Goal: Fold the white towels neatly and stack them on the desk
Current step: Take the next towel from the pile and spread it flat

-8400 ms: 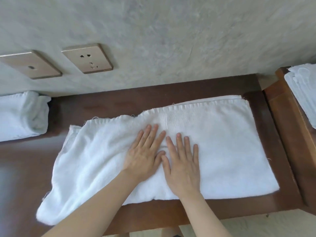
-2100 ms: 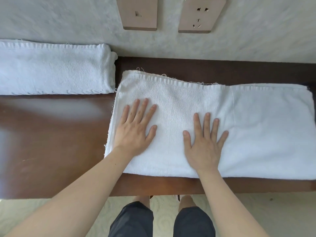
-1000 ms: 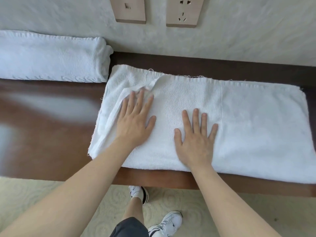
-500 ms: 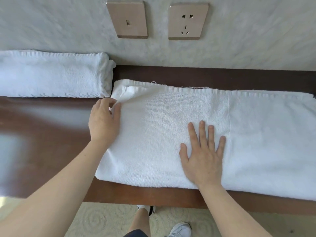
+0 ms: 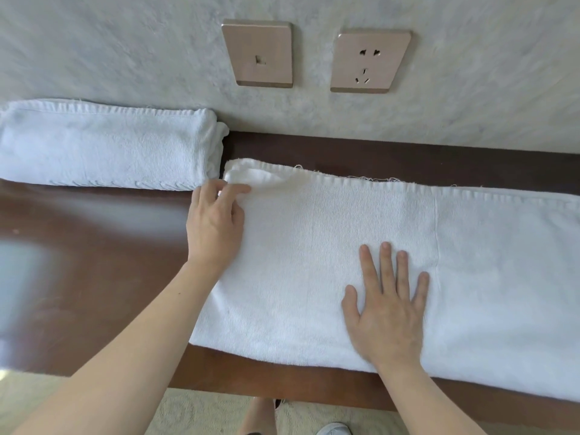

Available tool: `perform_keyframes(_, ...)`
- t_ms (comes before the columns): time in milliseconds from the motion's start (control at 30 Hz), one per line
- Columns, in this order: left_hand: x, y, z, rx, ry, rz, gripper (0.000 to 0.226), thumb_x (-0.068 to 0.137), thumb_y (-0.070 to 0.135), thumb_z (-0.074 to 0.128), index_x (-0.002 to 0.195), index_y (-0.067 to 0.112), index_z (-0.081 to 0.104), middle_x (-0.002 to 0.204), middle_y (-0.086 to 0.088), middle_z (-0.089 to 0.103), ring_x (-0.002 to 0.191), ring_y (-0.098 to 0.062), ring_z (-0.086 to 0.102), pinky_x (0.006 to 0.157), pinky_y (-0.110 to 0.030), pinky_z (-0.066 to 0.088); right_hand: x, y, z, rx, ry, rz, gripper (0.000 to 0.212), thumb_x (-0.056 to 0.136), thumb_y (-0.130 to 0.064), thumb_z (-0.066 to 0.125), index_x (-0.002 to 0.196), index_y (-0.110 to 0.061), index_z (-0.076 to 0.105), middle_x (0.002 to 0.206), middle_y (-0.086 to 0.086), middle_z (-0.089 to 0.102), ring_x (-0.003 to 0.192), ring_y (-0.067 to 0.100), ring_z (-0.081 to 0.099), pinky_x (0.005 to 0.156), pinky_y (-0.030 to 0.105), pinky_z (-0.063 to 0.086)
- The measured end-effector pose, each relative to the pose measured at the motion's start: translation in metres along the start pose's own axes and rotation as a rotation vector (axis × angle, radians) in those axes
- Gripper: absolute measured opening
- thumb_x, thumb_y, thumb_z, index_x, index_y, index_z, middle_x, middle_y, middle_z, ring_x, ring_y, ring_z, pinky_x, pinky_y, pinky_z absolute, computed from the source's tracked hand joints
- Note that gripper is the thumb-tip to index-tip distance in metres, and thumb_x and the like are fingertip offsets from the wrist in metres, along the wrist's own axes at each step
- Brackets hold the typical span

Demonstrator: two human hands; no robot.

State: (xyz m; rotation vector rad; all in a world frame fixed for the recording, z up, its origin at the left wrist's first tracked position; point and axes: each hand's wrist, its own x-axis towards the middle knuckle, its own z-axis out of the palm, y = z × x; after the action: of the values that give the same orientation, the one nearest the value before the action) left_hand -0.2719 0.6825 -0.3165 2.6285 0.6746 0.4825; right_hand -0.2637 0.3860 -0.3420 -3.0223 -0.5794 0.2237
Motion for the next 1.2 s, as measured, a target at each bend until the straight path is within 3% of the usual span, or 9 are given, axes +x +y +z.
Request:
perform_keyframes(167, -0.002, -0.006, -0.002, 0.063, -0.023, -0.11, 0.05, 0.089, -0.003, 0.056, 0.136, 0.013, 0.059, 0.105, -0.015, 0.047, 0.089, -0.033, 0.052, 0.058, -0.042, 0.046, 0.0, 0.0, 0.001, 0.002, 0.013, 0.0, 0.071, 0.098, -0.052, 0.028, 0.162, -0.025, 0.013, 0.169, 0.006, 0.006, 0.156, 0.028, 0.002, 0.121, 0.063, 0.012)
perform_keyframes(300, -0.005, 0.012, -0.001, 0.186, 0.088, 0.205, 0.054, 0.081, -0.01, 0.058, 0.131, 0.011, 0.063, 0.113, -0.013, 0.06, 0.098, -0.032, 0.055, 0.082, -0.044, 0.046, 0.0, 0.0, 0.001, -0.006, 0.013, 0.001, 0.071, 0.097, -0.052, 0.027, 0.161, -0.024, 0.014, 0.169, 0.007, 0.007, 0.156, 0.028, 0.003, 0.12, 0.063, 0.012)
perform_keyframes(367, -0.014, 0.034, 0.006, 0.099, -0.082, 0.318, 0.048, 0.094, 0.009, 0.057, 0.141, 0.015, 0.054, 0.14, -0.011, 0.055, 0.129, -0.031, 0.05, 0.104, -0.044, 0.039, 0.0, -0.001, 0.0, -0.002, 0.015, 0.0, 0.071, 0.097, -0.052, 0.027, 0.161, -0.024, 0.015, 0.169, 0.007, 0.007, 0.156, 0.028, 0.004, 0.12, 0.063, 0.012)
perform_keyframes(467, -0.034, 0.038, 0.021, 0.219, -0.46, 0.364, 0.06, 0.104, 0.051, 0.027, 0.159, 0.032, 0.018, 0.168, 0.0, 0.013, 0.155, -0.023, 0.008, 0.125, -0.044, 0.005, 0.0, 0.0, 0.0, 0.006, 0.016, 0.002, 0.071, 0.097, -0.051, 0.028, 0.161, -0.024, 0.016, 0.169, 0.006, 0.007, 0.156, 0.028, 0.005, 0.121, 0.063, 0.012)
perform_keyframes(533, -0.031, 0.017, 0.023, 0.309, -0.468, 0.288, 0.065, 0.101, 0.061, 0.015, 0.16, 0.036, 0.006, 0.169, 0.006, 0.001, 0.155, -0.019, -0.004, 0.125, -0.043, -0.001, 0.0, 0.0, 0.0, 0.009, 0.019, -0.005, 0.07, 0.097, -0.051, 0.028, 0.161, -0.025, 0.015, 0.169, 0.006, 0.006, 0.156, 0.028, 0.004, 0.121, 0.063, 0.012)
perform_keyframes(667, -0.024, 0.016, 0.017, 0.304, -0.357, -0.014, 0.07, 0.1, 0.056, 0.013, 0.16, 0.022, 0.015, 0.168, -0.006, 0.004, 0.155, -0.027, -0.005, 0.125, -0.044, -0.005, 0.0, -0.001, 0.001, 0.025, 0.025, -0.002, 0.07, 0.098, -0.051, 0.027, 0.162, -0.025, 0.012, 0.169, 0.005, 0.004, 0.156, 0.027, 0.001, 0.121, 0.062, 0.012)
perform_keyframes(867, -0.043, 0.098, 0.048, 0.188, -0.424, 0.36, 0.061, 0.103, 0.053, 0.019, 0.16, 0.029, 0.018, 0.168, -0.004, 0.009, 0.155, -0.023, -0.001, 0.125, -0.044, -0.002, -0.001, 0.002, 0.001, 0.083, 0.068, 0.009, 0.065, 0.102, -0.047, 0.024, 0.161, -0.022, 0.016, 0.169, 0.002, 0.01, 0.156, 0.023, 0.004, 0.122, 0.06, 0.013)
perform_keyframes(1067, 0.009, 0.034, 0.039, 0.296, -0.454, 0.104, 0.073, 0.095, 0.065, 0.008, 0.161, 0.032, 0.007, 0.169, 0.002, -0.001, 0.154, -0.013, -0.008, 0.124, -0.041, -0.009, -0.001, 0.002, 0.002, 0.118, 0.064, -0.002, 0.068, 0.101, -0.048, 0.025, 0.161, -0.017, 0.016, 0.169, 0.004, 0.008, 0.156, 0.023, 0.001, 0.123, 0.059, 0.011)
perform_keyframes(1200, -0.006, 0.098, 0.048, 0.245, -0.42, 0.139, 0.074, 0.096, 0.064, 0.007, 0.161, 0.028, 0.007, 0.168, -0.005, -0.004, 0.154, -0.022, -0.013, 0.124, -0.043, -0.011, -0.003, 0.003, -0.002, 0.215, 0.105, -0.029, 0.071, 0.098, -0.047, 0.03, 0.161, -0.019, 0.016, 0.17, 0.002, 0.006, 0.156, 0.02, 0.002, 0.124, 0.056, 0.007)
